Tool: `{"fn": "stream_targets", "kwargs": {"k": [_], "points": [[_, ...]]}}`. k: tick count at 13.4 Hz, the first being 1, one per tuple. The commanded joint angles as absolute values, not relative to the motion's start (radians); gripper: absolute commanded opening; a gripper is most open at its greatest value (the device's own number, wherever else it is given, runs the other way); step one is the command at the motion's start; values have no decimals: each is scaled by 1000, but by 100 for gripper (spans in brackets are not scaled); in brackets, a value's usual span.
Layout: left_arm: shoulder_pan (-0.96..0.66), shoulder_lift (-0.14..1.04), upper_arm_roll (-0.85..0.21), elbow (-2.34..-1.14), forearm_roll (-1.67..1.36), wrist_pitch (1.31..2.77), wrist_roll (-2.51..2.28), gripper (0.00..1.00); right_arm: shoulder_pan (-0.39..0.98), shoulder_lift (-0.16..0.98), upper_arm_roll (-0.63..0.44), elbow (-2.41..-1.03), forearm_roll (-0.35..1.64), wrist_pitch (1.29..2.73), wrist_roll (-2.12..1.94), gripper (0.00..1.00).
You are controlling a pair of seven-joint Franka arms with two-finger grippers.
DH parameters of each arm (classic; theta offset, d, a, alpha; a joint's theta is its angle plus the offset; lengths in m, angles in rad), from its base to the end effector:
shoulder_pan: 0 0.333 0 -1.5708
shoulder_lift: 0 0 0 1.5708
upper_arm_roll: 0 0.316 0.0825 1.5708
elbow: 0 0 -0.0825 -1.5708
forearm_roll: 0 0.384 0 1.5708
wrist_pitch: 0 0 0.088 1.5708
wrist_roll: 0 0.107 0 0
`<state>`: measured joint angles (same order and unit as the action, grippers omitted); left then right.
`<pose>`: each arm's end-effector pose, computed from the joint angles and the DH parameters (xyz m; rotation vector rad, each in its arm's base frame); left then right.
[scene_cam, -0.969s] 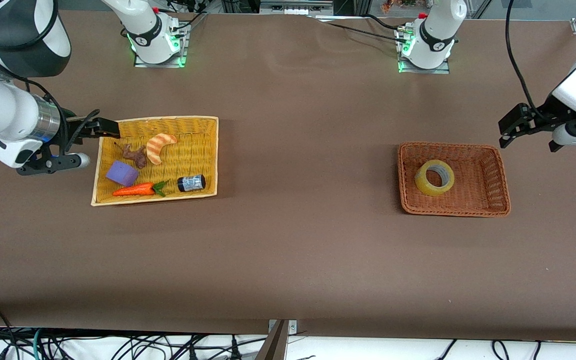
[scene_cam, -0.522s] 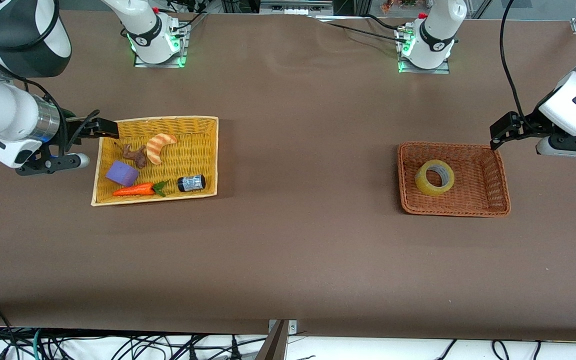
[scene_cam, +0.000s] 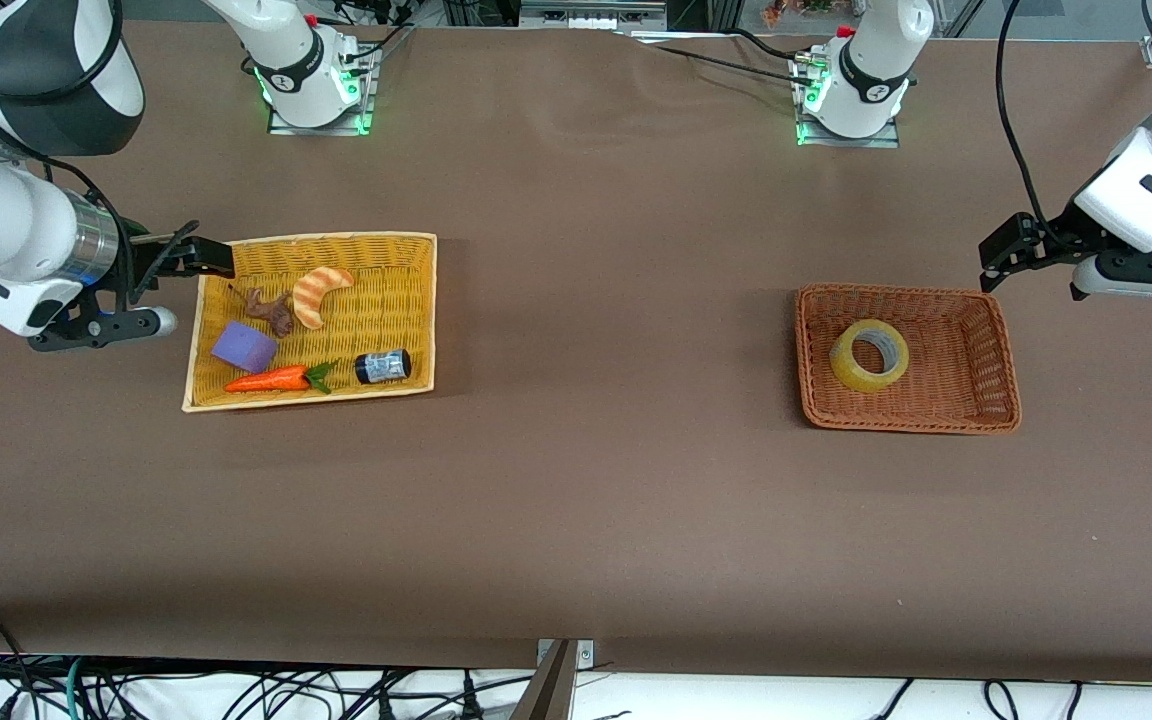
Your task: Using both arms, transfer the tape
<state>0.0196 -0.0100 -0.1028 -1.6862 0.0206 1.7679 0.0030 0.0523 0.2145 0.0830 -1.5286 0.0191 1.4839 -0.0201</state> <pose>0.5655 -0.0456 0.5929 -3.1174 0.1394 -0.1443 0.5927 0.0785 0.5141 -3.0840 -0.2395 0.4047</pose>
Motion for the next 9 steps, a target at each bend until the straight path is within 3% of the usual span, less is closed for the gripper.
{"fn": "stream_targets", "kwargs": {"k": [1,9], "points": [[5,-43,-71,-1720,0,1787,24,100,51,218,84,-1509,6,1473,-31,100],[2,-25,-69,-1690,0,1741,17,100,41,219,80,-1509,15,1468,-60,100]]}}
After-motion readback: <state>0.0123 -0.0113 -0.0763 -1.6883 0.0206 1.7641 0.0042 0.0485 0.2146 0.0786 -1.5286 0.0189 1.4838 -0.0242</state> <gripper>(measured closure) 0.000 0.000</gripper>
